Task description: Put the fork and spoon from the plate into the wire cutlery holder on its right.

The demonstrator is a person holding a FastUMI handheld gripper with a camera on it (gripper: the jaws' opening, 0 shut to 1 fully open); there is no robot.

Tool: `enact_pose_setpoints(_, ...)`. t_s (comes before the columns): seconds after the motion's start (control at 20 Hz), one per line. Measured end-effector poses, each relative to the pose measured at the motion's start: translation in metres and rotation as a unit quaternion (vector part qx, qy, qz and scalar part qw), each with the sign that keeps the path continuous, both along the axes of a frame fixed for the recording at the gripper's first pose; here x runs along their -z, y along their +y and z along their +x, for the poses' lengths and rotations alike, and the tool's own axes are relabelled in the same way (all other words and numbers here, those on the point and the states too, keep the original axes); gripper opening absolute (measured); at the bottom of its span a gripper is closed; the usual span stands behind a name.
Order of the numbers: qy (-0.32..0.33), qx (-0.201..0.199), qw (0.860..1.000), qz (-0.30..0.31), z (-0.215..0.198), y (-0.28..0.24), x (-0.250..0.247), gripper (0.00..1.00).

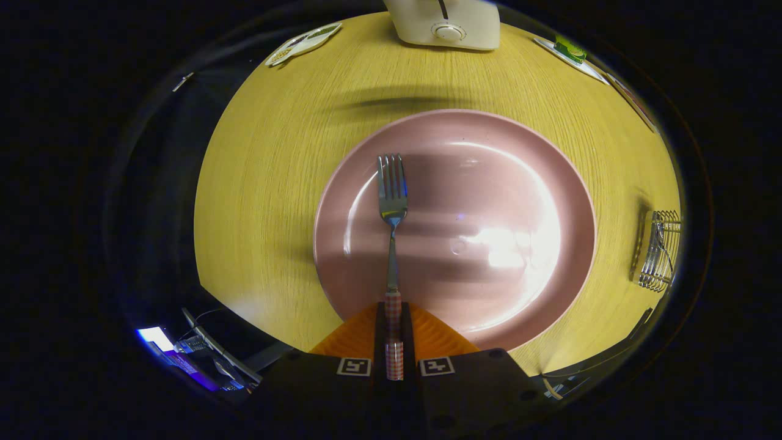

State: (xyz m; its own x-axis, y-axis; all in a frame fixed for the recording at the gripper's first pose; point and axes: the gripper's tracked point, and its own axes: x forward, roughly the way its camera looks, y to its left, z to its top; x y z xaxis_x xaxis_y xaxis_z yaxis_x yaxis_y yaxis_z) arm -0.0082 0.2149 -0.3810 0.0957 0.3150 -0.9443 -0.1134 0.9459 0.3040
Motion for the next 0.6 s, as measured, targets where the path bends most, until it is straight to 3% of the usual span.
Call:
enact_pose_setpoints(0.35, -0.002, 0.005, 0.998, 0.061, -0.001, -0.009, -0.037, 0.14)
enact_pose_setpoints(0.6, -0.019, -0.010, 0.996, 0.092, -0.007, -0.044, -0.084, 0.14)
